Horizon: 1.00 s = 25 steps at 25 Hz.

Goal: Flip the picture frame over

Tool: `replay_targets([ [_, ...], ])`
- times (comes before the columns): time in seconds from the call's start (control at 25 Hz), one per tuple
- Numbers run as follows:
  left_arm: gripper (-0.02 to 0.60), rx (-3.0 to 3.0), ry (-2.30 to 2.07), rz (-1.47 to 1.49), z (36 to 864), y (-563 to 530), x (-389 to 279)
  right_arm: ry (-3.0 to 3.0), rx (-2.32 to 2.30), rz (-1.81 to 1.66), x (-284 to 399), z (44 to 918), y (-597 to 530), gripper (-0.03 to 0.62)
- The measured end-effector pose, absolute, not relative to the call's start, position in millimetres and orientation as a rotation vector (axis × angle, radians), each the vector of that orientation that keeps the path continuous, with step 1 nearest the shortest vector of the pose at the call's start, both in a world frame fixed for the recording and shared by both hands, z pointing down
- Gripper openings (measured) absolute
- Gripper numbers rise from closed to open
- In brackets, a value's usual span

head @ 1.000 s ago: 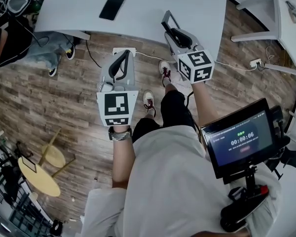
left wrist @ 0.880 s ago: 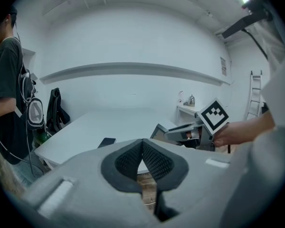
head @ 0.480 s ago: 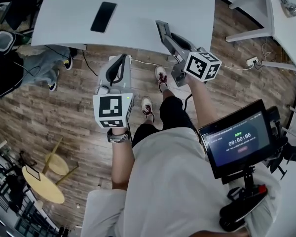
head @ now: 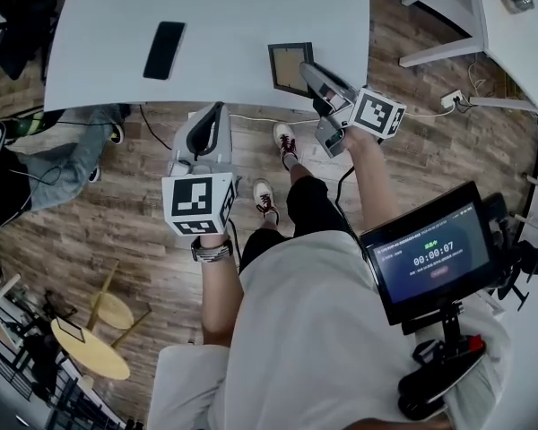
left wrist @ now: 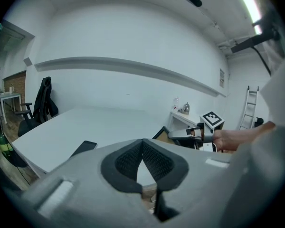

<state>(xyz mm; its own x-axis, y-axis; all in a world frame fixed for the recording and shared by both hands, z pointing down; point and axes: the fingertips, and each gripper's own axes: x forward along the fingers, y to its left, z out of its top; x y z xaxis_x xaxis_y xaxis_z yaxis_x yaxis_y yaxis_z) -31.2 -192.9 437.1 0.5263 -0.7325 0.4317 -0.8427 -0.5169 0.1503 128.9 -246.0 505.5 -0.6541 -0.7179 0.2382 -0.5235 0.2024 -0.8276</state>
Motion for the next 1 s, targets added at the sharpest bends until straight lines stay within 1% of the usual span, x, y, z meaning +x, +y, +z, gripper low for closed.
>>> replay_targets([
  [0.2,0.003,2.435,-1.270,0.414,430.3,-194.0,-31.6,2.425,-1.237,-1.429,132.4,515.2,-234.5,0.088],
  [0.36,0.003,2.423,-1.266,0.404,436.2,-205.2,-32.0,2.430,-1.273,-1.452,139.9,530.8,-236.3,0.081],
  [1.0,0.003,2.398,-1.251,0.454,452.5,-207.0,-31.5,2.565,-1.397,-1.525,139.9,580.6,-234.1,0.095],
])
